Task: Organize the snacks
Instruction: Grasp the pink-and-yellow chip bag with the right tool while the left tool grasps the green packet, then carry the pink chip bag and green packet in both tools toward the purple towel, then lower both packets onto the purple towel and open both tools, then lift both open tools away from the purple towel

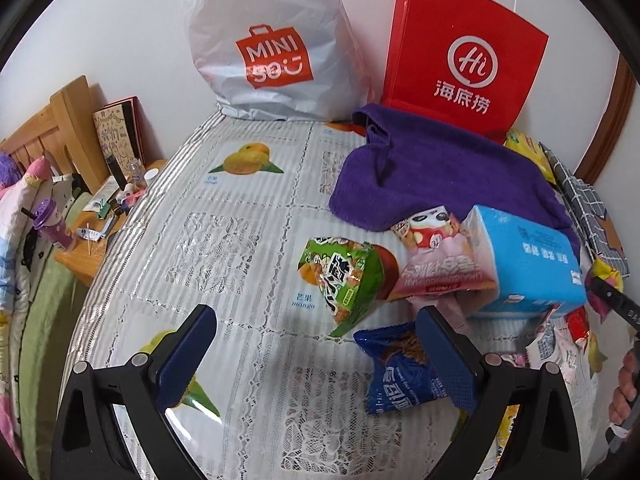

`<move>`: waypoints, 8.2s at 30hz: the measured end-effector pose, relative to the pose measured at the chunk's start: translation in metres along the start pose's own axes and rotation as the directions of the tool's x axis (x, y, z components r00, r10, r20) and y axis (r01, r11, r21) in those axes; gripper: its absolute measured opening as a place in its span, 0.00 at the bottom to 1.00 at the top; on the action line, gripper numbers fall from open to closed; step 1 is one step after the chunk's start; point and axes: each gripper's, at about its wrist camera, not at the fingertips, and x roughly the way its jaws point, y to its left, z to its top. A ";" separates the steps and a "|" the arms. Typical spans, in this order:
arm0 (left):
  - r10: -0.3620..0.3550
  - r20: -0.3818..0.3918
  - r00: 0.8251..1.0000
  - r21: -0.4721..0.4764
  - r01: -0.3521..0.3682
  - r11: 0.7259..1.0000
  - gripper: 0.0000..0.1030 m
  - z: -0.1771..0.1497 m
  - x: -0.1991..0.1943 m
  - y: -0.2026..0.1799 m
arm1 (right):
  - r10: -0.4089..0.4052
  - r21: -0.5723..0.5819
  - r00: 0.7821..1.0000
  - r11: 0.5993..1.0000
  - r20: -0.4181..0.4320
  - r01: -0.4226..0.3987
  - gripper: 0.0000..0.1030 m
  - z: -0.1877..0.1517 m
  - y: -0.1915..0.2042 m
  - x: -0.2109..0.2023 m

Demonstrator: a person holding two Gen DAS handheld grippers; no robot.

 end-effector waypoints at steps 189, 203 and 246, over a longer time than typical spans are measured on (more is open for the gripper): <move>-0.135 -0.204 0.970 0.199 0.176 0.964 0.47 0.175 0.174 -0.158 | 0.037 -0.133 0.997 0.990 -0.062 -0.045 0.74 0.172 0.062 0.124; -0.129 -0.176 0.976 0.244 0.170 0.955 0.66 0.176 0.159 -0.164 | 0.070 -0.118 0.997 0.990 -0.015 -0.071 0.77 0.175 0.068 0.102; -0.195 0.060 0.979 0.271 0.172 0.947 0.71 0.097 -0.053 -0.131 | -0.044 -0.093 0.987 0.994 0.155 0.059 0.89 0.065 0.044 -0.108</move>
